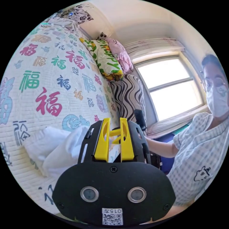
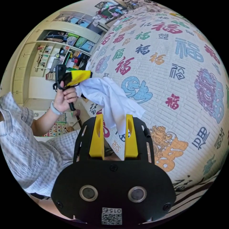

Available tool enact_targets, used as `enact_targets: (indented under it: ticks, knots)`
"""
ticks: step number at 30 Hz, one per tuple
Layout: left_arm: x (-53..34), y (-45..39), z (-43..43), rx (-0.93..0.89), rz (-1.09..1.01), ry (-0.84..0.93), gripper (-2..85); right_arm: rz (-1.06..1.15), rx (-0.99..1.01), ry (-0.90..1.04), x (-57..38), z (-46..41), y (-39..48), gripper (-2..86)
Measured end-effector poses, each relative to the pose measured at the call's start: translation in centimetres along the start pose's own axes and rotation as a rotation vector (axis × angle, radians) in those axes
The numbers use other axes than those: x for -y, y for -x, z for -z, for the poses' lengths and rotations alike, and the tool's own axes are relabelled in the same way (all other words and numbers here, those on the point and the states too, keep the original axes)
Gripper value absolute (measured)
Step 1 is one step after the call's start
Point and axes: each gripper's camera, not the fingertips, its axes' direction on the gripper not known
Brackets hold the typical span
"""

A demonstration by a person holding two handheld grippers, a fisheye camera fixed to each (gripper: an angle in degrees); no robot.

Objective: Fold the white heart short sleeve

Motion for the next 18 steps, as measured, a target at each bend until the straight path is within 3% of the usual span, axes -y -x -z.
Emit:
enact_targets:
  ticks: [4,7,10,12,16,18]
  knots:
    - [-1.7,0.2,2.4,0.205,0.109,0.058,11.1,0.076,-0.073,0.061,-0.8,-1.1,-1.7,13.3]
    - [-2.9,1.7,2.4,0.395,0.203,0.074,11.5,0.05,-0.021,0.023,-1.5,-0.3,-3.7,13.7]
    - [-2.5,4.6,-0.6,0.345,0.272,0.092,11.0,0.053,0.065,0.025,-2.2,1.3,-5.0,16.8]
    - [-2.4,6.0,-2.0,0.233,0.308,0.01,10.2,0.048,0.012,0.055,-2.5,1.6,-5.7,16.6]
    - [-3.4,8.1,-3.3,0.168,0.419,-0.097,9.7,-0.036,-0.069,0.167,-3.4,1.0,-9.7,7.2]
    - [-3.8,8.5,-3.4,0.17,0.446,-0.105,9.8,-0.074,0.089,0.096,-4.3,3.0,-11.4,4.6]
